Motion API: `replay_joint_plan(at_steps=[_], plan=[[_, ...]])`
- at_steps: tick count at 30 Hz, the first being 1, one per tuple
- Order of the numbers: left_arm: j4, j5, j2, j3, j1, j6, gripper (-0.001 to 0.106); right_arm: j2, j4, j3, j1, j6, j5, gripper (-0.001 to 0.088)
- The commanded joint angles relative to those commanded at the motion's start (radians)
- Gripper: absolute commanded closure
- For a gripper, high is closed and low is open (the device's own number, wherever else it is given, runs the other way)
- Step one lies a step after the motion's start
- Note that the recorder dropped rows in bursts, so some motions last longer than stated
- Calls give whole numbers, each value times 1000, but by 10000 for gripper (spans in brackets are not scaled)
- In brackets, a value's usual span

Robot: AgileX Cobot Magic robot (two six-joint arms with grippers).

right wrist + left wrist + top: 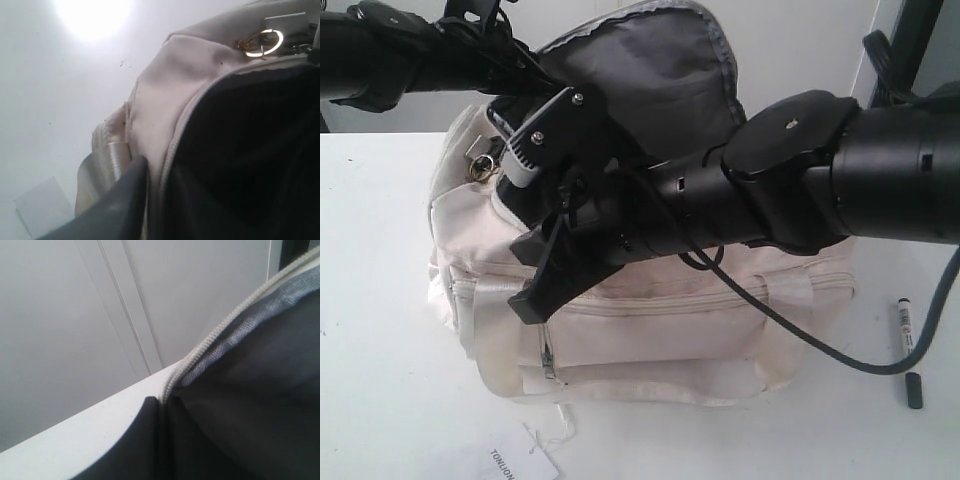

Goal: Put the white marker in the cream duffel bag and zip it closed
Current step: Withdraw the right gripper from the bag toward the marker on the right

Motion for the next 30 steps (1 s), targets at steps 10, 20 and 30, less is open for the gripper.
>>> replay_joint_plan(at_steps=[10, 20, 30], plan=[[0, 0, 0, 0, 0, 0, 1053, -51, 2, 0, -2, 161, -151, 443], [0, 0, 0, 0, 0, 0, 1053, -186, 0, 0, -2, 211, -105, 612], [0, 0, 0, 0, 0, 0, 1053, -196, -542, -38, -59, 631, 308, 868]])
